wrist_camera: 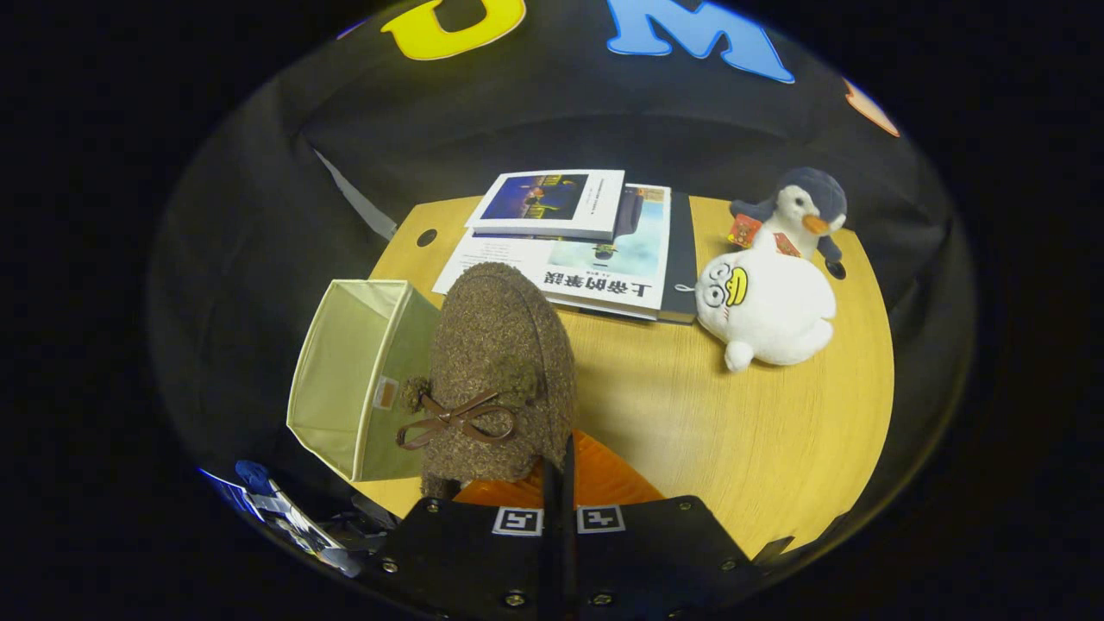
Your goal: Open the storage box then place both shoes into the box .Put the left shoe in first, then the right shoe, with the right side of both shoes facing outward in a uniform manner.
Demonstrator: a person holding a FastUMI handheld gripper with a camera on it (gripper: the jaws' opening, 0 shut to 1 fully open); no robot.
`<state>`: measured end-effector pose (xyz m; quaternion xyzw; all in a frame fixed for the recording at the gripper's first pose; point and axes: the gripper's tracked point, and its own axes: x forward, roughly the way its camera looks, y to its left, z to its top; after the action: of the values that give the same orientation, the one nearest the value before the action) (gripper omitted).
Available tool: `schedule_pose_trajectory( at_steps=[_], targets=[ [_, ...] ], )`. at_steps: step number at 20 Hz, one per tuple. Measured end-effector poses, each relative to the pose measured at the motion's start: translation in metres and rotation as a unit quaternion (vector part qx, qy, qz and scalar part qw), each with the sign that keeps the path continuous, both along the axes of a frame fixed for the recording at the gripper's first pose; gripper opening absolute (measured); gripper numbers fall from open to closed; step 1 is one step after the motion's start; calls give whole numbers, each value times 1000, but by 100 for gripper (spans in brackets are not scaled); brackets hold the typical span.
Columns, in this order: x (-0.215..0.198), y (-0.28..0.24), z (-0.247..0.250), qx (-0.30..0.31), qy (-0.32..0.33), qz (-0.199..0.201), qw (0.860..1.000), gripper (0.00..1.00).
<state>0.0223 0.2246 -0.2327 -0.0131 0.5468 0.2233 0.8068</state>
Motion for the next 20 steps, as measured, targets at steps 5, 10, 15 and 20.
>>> schedule_pose_trajectory(
  at_steps=[5,10,15,20],
  targets=[
    [-1,48,14,19,3,25,999,0],
    [-5,101,22,29,7,57,998,0],
    [-12,142,24,36,8,77,996,0],
    [-17,184,21,39,18,95,995,0]
  ],
)
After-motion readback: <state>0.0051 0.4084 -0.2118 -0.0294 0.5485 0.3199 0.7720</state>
